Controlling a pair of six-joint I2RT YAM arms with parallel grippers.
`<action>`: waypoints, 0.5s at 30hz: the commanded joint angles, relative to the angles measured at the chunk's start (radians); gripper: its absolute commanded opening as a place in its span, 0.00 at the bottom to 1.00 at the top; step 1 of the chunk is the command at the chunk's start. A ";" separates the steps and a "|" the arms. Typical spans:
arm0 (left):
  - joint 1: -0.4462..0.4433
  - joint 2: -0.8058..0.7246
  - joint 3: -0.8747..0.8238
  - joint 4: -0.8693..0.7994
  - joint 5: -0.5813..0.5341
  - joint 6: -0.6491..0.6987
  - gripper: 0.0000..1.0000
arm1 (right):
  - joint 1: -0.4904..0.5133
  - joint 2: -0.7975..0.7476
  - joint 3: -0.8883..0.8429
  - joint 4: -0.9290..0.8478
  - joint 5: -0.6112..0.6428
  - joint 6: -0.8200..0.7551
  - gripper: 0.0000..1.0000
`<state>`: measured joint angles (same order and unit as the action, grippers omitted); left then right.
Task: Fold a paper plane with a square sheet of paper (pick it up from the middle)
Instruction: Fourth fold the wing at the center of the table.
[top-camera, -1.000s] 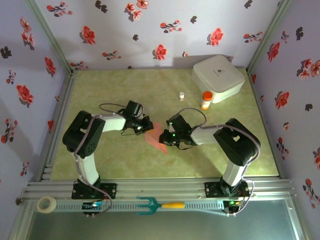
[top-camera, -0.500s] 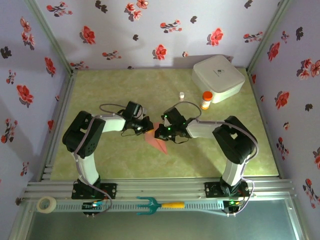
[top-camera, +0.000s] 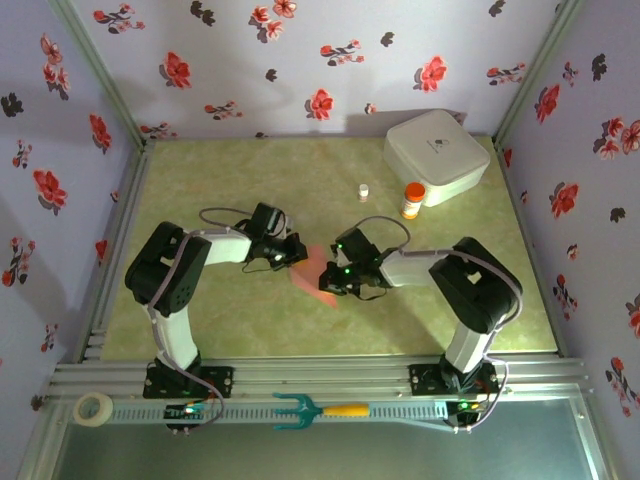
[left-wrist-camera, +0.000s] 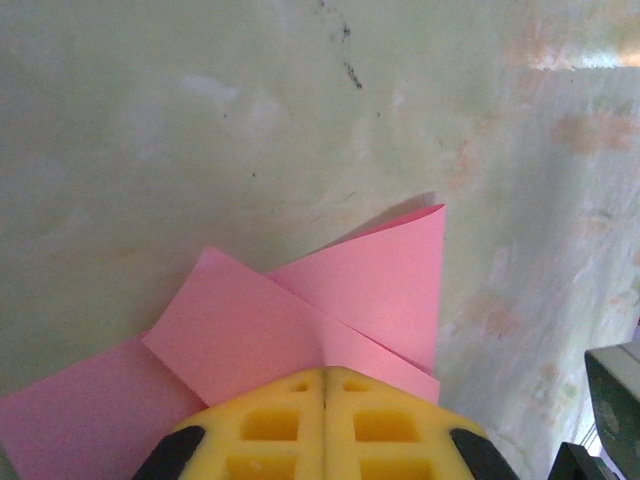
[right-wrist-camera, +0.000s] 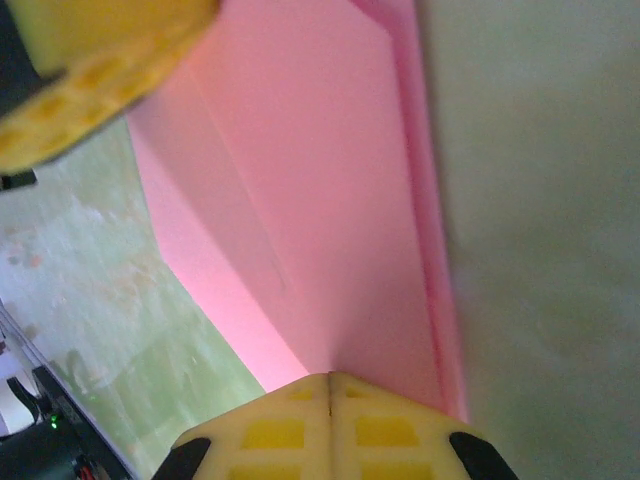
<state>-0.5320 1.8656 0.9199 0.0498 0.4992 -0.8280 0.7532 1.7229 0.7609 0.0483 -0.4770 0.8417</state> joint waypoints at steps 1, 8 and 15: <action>0.007 0.056 -0.032 -0.085 -0.074 0.030 0.00 | 0.008 -0.036 -0.070 -0.056 -0.019 0.007 0.03; 0.007 0.059 -0.032 -0.088 -0.071 0.030 0.00 | 0.014 -0.159 -0.258 0.027 -0.028 0.060 0.04; 0.007 0.055 -0.032 -0.088 -0.070 0.027 0.00 | 0.033 -0.264 -0.273 -0.110 0.029 0.031 0.04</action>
<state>-0.5320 1.8664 0.9199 0.0509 0.5011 -0.8276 0.7757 1.4883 0.4988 0.0845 -0.4885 0.8745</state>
